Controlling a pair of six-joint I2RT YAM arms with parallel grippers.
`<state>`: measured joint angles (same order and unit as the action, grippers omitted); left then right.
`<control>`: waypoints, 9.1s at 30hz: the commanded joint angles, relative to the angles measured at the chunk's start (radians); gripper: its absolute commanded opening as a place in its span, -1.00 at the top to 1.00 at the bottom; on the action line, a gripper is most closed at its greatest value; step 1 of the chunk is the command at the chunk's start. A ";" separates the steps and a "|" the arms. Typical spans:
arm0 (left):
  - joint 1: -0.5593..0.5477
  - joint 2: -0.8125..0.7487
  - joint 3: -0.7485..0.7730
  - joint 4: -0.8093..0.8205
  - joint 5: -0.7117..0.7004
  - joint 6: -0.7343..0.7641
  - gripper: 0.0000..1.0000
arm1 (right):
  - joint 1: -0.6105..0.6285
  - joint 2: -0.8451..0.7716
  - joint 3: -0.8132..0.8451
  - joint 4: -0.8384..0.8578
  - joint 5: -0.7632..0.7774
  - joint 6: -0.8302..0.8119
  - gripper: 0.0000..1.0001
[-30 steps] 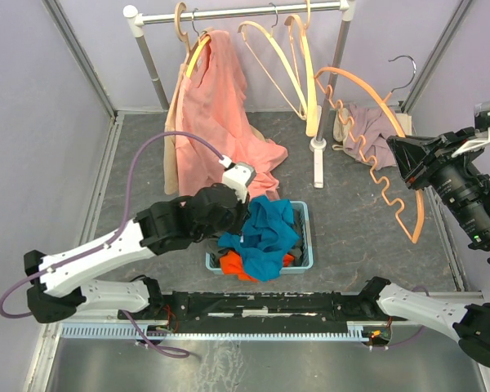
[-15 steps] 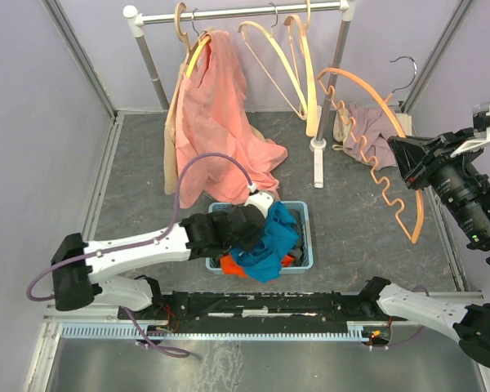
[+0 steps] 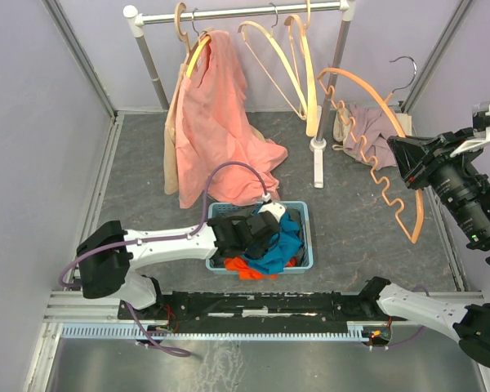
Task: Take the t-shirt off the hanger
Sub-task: Place the T-shirt in the bin, then place the hanger on the clothesline, then pick up the hanger from the clothesline.
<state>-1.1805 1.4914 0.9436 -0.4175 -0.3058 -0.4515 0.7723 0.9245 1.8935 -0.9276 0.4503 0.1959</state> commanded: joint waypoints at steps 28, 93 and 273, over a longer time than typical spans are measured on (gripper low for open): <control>-0.005 -0.105 0.952 -0.470 -0.295 0.116 -0.47 | 0.000 0.231 0.156 0.091 0.120 -0.126 0.99; -0.005 -0.306 1.050 -0.085 -0.787 0.424 -0.99 | -0.379 0.618 0.409 0.248 -0.202 -0.069 -0.20; -0.005 -0.404 0.830 0.132 -0.770 0.422 -0.98 | 0.178 0.593 0.060 0.687 0.059 -0.020 0.98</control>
<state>-1.1805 1.0775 1.7226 -0.3298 -1.1133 -0.0753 0.9478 1.6394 1.9942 -0.3096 0.5709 0.1501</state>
